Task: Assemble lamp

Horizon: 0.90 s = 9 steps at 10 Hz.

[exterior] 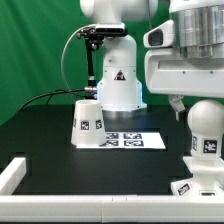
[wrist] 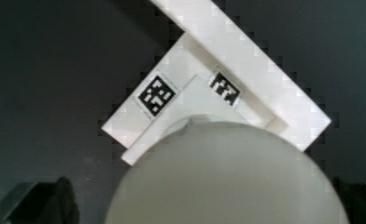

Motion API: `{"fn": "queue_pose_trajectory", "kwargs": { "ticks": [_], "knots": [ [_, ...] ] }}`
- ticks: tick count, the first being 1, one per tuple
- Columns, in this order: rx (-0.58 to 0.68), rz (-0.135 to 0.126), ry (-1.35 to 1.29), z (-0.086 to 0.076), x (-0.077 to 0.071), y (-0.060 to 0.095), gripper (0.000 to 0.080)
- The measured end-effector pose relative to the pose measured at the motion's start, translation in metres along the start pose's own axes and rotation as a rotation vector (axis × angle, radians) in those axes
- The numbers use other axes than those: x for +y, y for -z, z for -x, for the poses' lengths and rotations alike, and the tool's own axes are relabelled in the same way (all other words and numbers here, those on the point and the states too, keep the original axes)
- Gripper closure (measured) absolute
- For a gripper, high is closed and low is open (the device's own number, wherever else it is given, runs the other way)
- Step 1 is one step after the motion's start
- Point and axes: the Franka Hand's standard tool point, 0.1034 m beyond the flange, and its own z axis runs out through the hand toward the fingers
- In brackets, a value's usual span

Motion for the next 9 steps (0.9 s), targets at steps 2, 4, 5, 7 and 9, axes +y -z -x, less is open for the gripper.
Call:
{"fn": "queue_pose_trajectory", "kwargs": {
  "ticks": [2,4,5,7,9],
  "knots": [
    [0.053,0.048,0.343,0.0,-0.004,0.001,0.0101],
    [0.107,0.052,0.556,0.0,-0.013,0.0,0.0101],
    [0.104,0.05,0.511,0.0,-0.012,0.0,0.0128],
    [0.105,0.046,0.476,0.0,-0.012,0.0,0.023],
    [0.107,0.036,0.312,0.0,-0.012,0.0,0.0228]
  ]
}}
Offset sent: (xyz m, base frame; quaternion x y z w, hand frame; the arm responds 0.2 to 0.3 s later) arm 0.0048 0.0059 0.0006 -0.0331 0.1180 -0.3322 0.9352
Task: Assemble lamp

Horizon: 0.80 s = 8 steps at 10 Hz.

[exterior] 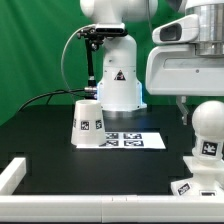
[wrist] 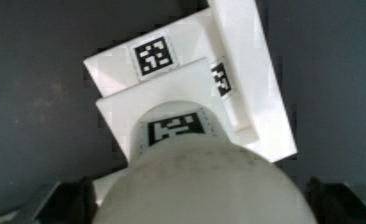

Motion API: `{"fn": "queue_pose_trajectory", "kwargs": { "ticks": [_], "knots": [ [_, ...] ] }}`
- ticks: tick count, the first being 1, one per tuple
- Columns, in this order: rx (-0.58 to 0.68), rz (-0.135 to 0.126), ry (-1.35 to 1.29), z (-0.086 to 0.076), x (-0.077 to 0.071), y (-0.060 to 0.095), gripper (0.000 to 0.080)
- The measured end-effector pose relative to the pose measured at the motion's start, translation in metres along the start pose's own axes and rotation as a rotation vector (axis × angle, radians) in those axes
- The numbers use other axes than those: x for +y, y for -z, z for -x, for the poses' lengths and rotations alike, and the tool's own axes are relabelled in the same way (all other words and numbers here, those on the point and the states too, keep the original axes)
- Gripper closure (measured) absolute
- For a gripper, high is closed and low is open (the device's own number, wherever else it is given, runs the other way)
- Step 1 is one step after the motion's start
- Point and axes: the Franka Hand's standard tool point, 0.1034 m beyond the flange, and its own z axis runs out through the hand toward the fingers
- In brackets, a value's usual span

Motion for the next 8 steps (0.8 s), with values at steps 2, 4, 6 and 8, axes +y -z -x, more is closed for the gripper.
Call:
{"fn": "queue_pose_trajectory", "kwargs": {
  "ticks": [2,4,6,8],
  "knots": [
    [0.005,-0.002,-0.244,-0.0014,0.0013,-0.001,0.0228],
    [0.01,-0.041,-0.544,-0.0028,0.0009,-0.0017,0.0228],
    [-0.026,-0.11,-0.899,-0.0022,-0.0014,-0.0011,0.0226],
    [-0.049,-0.157,-1.038,-0.0056,0.0,0.0003,0.0226]
  ]
}}
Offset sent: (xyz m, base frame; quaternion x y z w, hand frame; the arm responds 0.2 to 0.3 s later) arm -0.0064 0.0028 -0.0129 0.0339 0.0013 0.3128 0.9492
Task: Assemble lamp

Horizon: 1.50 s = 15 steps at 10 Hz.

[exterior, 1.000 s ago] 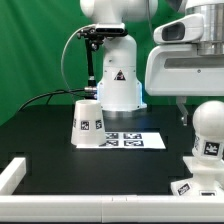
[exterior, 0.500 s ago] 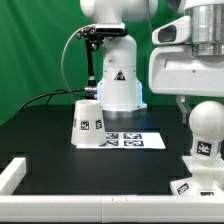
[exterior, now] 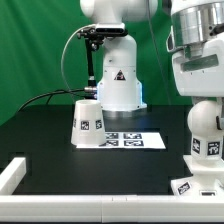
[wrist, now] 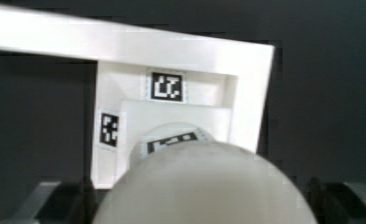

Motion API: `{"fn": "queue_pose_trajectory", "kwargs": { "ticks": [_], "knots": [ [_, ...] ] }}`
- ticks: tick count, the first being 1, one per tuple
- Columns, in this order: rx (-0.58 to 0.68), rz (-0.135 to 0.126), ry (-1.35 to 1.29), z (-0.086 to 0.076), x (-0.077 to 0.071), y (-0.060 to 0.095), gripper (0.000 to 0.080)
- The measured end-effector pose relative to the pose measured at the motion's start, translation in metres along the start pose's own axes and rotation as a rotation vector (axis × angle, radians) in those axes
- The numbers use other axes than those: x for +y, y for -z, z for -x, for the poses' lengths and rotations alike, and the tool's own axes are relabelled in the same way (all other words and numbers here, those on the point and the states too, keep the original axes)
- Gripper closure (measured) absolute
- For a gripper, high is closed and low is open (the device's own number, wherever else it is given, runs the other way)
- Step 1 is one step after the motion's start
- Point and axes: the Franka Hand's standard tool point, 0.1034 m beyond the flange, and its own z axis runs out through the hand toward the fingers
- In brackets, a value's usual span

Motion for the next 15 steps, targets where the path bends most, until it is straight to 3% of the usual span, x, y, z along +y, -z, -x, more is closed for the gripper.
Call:
{"fn": "queue_pose_trajectory", "kwargs": {
  "ticks": [1,2,3,5,8,9,11,13,14,15],
  "knots": [
    [-0.001,0.002,0.014,0.0006,0.0004,-0.0003,0.0226],
    [0.0,0.003,0.027,0.0004,0.0007,-0.001,0.0129],
    [0.001,0.004,0.055,-0.0003,0.0009,-0.0009,0.0129],
    [-0.016,0.036,0.479,-0.0037,0.0045,-0.0007,0.0102],
    [-0.02,0.04,0.704,-0.0044,0.0062,-0.0017,0.0101],
    [-0.005,0.049,0.852,-0.0054,0.0065,-0.0019,0.0101],
    [0.051,0.103,1.314,-0.0058,0.0059,-0.0025,0.0101],
    [0.051,0.112,1.434,-0.0076,0.006,-0.0032,0.0101],
    [0.052,0.111,1.407,-0.0076,0.006,-0.0032,0.0202],
    [0.052,0.111,1.408,-0.0077,0.006,-0.0032,0.0226]
  ]
}}
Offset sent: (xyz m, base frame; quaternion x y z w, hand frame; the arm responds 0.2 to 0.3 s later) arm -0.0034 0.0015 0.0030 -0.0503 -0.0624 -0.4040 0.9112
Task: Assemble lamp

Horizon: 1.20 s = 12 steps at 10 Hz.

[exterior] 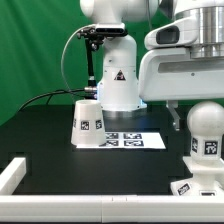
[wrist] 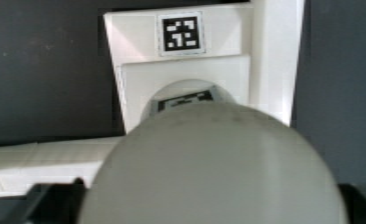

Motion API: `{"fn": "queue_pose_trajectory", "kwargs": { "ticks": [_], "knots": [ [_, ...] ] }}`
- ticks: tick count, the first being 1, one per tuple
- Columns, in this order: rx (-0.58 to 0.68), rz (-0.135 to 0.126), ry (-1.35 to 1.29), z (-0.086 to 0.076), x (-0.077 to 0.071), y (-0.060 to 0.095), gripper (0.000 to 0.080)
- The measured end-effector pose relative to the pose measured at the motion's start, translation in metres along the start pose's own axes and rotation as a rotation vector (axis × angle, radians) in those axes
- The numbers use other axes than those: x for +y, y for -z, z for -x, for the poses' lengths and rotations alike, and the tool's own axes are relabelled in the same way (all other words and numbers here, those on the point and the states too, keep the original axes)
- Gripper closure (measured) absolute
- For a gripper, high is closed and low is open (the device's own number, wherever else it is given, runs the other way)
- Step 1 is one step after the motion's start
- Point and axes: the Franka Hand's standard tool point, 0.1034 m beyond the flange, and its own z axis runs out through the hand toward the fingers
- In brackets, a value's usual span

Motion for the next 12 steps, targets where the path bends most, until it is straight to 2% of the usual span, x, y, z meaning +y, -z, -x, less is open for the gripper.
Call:
{"fn": "queue_pose_trajectory", "kwargs": {
  "ticks": [3,6,7,8,9,10,11,12],
  "knots": [
    [0.003,0.004,-0.411,0.0004,-0.0007,0.0009,0.0226],
    [-0.009,-0.006,-0.892,0.002,0.0018,-0.0003,0.0226],
    [-0.017,-0.023,-0.981,0.0013,0.0044,-0.0004,0.0226],
    [-0.032,-0.051,-1.126,0.0011,0.0069,-0.0008,0.0225],
    [-0.032,-0.051,-1.131,0.0008,0.008,-0.0006,0.0225],
    [-0.033,-0.051,-1.128,0.001,0.0073,-0.0007,0.0162],
    [-0.029,-0.047,-1.069,0.0009,0.0079,-0.0008,0.0162],
    [-0.023,-0.039,-0.898,0.0012,0.0086,-0.0008,0.0119]
  ]
}}
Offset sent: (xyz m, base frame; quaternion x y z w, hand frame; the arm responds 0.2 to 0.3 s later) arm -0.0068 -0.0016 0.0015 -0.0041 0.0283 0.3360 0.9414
